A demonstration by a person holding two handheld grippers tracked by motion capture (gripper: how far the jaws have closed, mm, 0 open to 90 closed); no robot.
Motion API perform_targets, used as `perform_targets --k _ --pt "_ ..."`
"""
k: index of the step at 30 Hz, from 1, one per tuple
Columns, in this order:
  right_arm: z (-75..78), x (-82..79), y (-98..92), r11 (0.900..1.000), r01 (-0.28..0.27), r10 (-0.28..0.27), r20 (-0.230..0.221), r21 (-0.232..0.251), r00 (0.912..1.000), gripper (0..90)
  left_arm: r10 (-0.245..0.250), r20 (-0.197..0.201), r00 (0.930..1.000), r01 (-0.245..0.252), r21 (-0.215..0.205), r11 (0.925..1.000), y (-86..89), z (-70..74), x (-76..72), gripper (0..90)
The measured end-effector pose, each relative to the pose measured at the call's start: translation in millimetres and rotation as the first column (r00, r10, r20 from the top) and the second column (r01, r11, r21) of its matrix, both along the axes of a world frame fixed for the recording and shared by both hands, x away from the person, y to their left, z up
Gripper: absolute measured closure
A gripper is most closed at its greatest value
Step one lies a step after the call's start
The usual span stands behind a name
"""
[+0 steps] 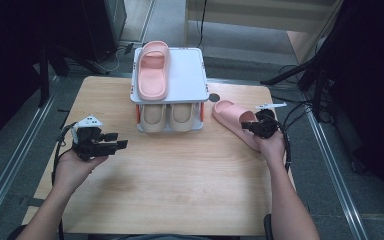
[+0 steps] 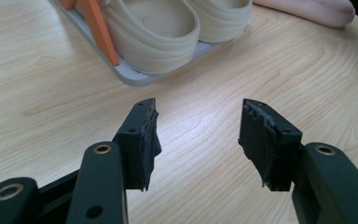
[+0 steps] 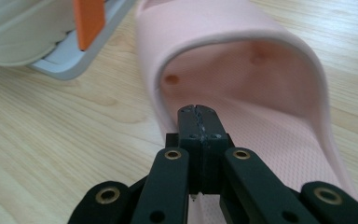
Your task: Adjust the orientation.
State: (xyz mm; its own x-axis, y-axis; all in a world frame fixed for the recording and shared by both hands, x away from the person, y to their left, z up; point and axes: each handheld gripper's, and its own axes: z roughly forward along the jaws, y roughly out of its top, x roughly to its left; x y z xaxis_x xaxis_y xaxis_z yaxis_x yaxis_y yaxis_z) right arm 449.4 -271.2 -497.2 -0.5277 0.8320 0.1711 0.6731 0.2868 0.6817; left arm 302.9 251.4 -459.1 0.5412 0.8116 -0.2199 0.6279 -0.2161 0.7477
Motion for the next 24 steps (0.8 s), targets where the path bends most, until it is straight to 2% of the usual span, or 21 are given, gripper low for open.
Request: perform_targets --k 4,17,24 --pt "-0.2 -4.1 10.1 1.0 0.001 -0.001 -0.008 0.007 1.0 90.0 0.0 0.001 1.0 0.0 -0.008 1.0 -0.1 0.3 3.2 46.2" --pt "0.6 -6.6 40.9 1.0 0.013 -0.013 -0.018 0.016 0.9998 90.0 -0.028 -0.006 0.9996 0.028 0.01 0.9996 -8.4 -1.7 11.0 46.2" --pt "2.9 -6.7 39.0 0.999 0.029 -0.029 -0.012 0.032 0.9995 87.2 -0.033 -0.013 0.9994 0.033 0.02 0.9993 -8.9 -2.8 11.7 46.0"
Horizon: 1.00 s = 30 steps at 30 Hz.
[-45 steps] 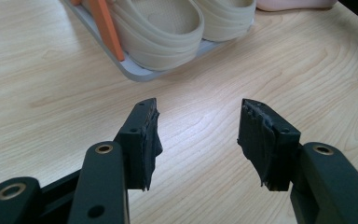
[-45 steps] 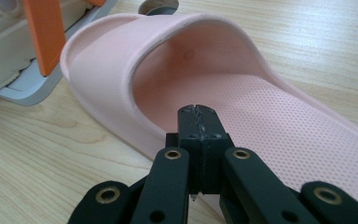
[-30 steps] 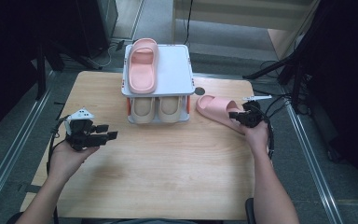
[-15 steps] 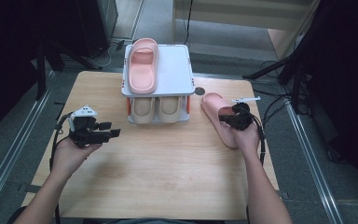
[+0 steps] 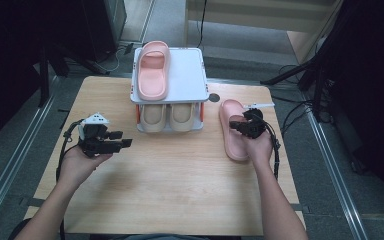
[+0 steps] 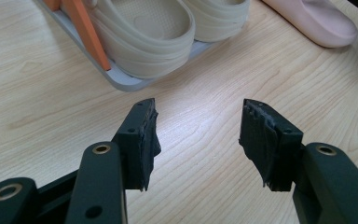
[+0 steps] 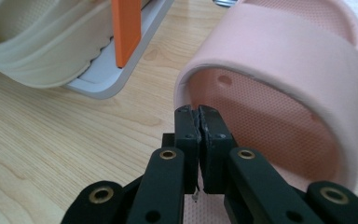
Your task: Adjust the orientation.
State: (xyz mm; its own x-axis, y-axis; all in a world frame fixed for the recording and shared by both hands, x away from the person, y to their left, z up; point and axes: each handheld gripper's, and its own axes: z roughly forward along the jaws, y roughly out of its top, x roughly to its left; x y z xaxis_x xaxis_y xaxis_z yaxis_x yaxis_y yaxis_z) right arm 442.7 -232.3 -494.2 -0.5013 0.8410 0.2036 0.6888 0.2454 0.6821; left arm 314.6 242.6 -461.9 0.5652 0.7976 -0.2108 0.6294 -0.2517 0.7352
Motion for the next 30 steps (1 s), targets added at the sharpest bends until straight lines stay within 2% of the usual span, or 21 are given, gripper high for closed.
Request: perform_targets --k 5,9,16,23,27,30 --pt "12.2 -7.5 -11.0 0.999 0.022 -0.022 0.024 0.023 0.9995 82.2 0.004 -0.003 1.0 -0.004 -0.006 1.0 1.2 0.0 -0.1 45.8" --pt "21.3 -16.0 -23.9 0.998 0.049 -0.051 0.066 0.042 0.9965 75.1 0.005 -0.003 1.0 -0.005 -0.006 1.0 1.9 -0.2 -0.3 45.8" --pt "27.9 -21.4 -47.0 0.992 0.108 -0.114 0.111 0.059 0.9873 64.4 0.007 -0.006 1.0 -0.007 -0.005 1.0 2.0 -0.8 0.1 45.8" --pt "15.5 -16.6 -60.4 0.985 0.151 -0.159 0.107 0.078 0.9814 60.0 0.007 -0.01 0.9999 -0.007 -0.001 1.0 2.2 -1.3 0.3 45.8" --pt "5.6 -11.4 -58.2 0.987 0.159 -0.162 0.1 0.033 0.9818 58.6 0.007 -0.01 0.9999 -0.007 0.001 1.0 1.8 -1.8 0.4 45.8" --pt "-2.9 -6.2 -55.7 0.986 0.162 -0.164 0.074 0.032 0.9836 58.7 0.008 -0.01 0.9999 -0.008 -0.003 1.0 1.5 -2.2 -1.0 45.8"
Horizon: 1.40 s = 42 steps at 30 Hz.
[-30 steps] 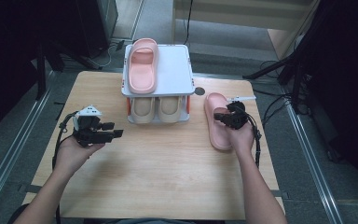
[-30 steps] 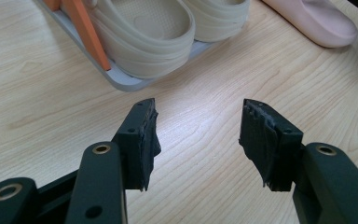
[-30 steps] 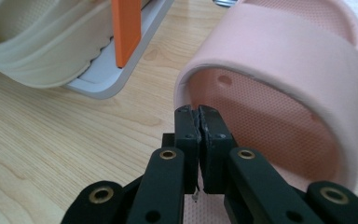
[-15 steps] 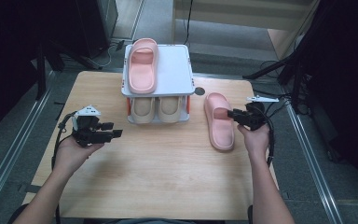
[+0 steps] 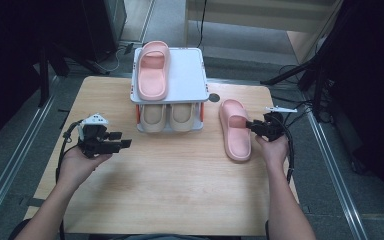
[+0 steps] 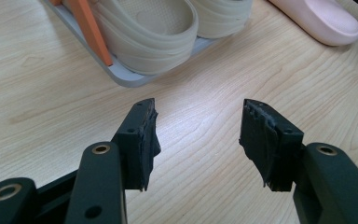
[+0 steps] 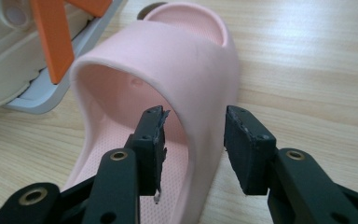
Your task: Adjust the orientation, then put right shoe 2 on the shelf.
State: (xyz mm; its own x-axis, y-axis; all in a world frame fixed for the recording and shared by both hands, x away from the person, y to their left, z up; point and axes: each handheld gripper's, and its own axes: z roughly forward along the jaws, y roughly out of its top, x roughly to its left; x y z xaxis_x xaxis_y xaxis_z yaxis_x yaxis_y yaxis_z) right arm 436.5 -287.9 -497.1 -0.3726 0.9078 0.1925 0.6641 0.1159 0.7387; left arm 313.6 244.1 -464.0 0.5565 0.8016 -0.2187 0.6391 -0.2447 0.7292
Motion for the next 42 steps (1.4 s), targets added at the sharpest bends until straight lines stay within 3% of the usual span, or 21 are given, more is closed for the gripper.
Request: perform_targets --k 6,12,18,24,29,31,35,42 --pt "-12.8 12.1 3.6 0.999 0.035 -0.035 -0.036 0.012 0.9987 59.3 0.01 -0.003 0.9999 -0.01 -0.001 0.9999 4.1 -1.2 -4.4 45.8" --pt "-17.7 18.3 8.7 0.999 0.035 -0.035 -0.042 -0.005 0.9985 63.0 0.022 -0.01 0.9997 -0.022 0.0 0.9998 6.7 -3.3 -6.7 45.8" --pt "-16.2 18.2 11.0 0.998 0.063 -0.064 -0.038 -0.019 0.9973 69.5 0.022 -0.008 0.9997 -0.022 -0.003 0.9998 5.8 -3.7 -5.9 45.7" --pt "-14.5 18.6 10.9 0.997 0.078 -0.079 -0.049 -0.012 0.9957 74.6 0.014 -0.008 0.9999 -0.013 0.027 0.9996 3.2 -5.6 -6.1 45.7" --pt "-12.2 19.0 11.2 0.997 0.083 -0.082 -0.065 0.006 0.9945 81.2 0.016 -0.009 0.9998 -0.016 0.02 0.9997 4.7 -5.5 -6.2 45.6" --pt "-11.2 19.1 11.9 0.997 0.073 -0.071 -0.069 0.018 0.995 81.2 0.019 -0.015 0.9997 -0.019 0.013 0.9997 5.4 -5.6 -6.0 45.4" --pt "-8.6 19.1 16.8 0.998 0.056 -0.057 -0.059 -0.023 0.9966 81.3 0.022 -0.013 0.9997 -0.022 0.009 0.9997 5.5 -5.5 -5.8 45.1" --pt "2.2 18.4 18.9 0.996 0.082 -0.084 -0.072 -0.028 0.9939 82.8 0.021 -0.018 0.9996 -0.021 0.011 0.9997 6.6 -6.2 -5.3 45.0"
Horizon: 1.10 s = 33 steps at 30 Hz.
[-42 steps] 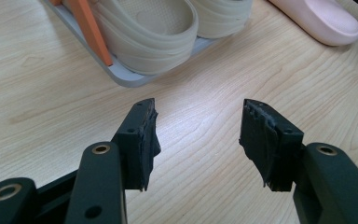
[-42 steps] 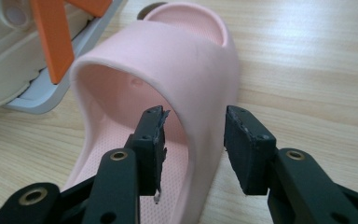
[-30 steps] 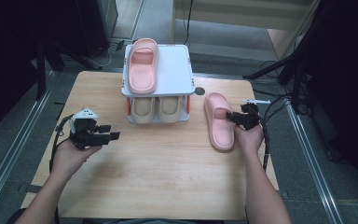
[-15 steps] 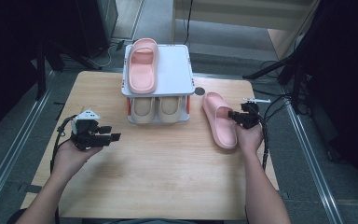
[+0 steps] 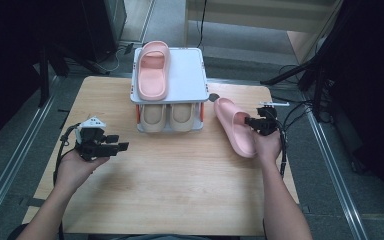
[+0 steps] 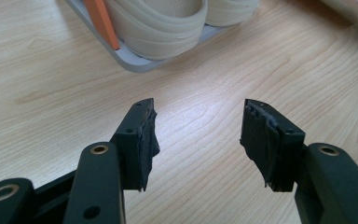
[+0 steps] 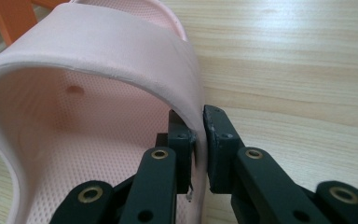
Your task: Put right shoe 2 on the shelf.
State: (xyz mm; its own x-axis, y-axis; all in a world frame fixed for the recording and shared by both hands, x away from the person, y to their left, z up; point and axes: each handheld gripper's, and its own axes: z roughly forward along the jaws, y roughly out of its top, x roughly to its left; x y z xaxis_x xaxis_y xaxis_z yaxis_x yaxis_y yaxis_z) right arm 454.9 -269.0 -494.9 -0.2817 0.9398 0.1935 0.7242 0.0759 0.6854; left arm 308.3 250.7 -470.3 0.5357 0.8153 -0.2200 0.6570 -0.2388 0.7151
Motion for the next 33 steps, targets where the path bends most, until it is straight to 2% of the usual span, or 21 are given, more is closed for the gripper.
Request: perform_targets --k 2,6,12,15,23,25,33 --pt "3.9 -1.2 0.5 1.0 0.0 0.0 0.007 -0.007 1.0 82.7 0.002 -0.002 1.0 -0.002 0.0 1.0 1.1 0.5 -0.2 44.9" --pt "10.1 -4.2 1.6 1.0 0.006 -0.005 0.016 -0.017 0.9999 82.7 0.016 0.01 0.9998 -0.015 -0.033 0.9993 4.3 4.0 -3.1 44.0" --pt "21.4 -3.1 -0.4 0.999 0.03 -0.03 0.004 -0.04 0.9995 82.7 0.017 0.008 0.9998 -0.017 -0.031 0.9994 6.6 3.5 -4.6 44.0" --pt "31.0 -1.8 -2.6 0.999 0.039 -0.039 0.005 -0.027 0.9992 82.6 0.007 0.001 1.0 -0.007 -0.03 0.9995 4.6 2.5 -3.7 44.1" --pt "70.5 7.3 1.1 0.999 0.042 -0.041 0.024 -0.021 0.9989 82.2 -0.008 -0.01 0.9999 0.007 -0.028 0.9996 1.4 1.5 -2.9 44.1" --pt "80.7 10.4 4.0 1.0 0.021 -0.02 0.028 -0.018 0.9994 82.2 -0.007 -0.011 0.9999 0.006 -0.028 0.9996 1.3 0.7 -2.8 44.1" --pt "124.0 23.3 21.6 0.997 -0.008 0.013 0.063 -0.074 0.9979 82.0 0.0 -0.01 0.9999 0.0 -0.037 0.9993 1.8 0.4 -2.8 44.3"
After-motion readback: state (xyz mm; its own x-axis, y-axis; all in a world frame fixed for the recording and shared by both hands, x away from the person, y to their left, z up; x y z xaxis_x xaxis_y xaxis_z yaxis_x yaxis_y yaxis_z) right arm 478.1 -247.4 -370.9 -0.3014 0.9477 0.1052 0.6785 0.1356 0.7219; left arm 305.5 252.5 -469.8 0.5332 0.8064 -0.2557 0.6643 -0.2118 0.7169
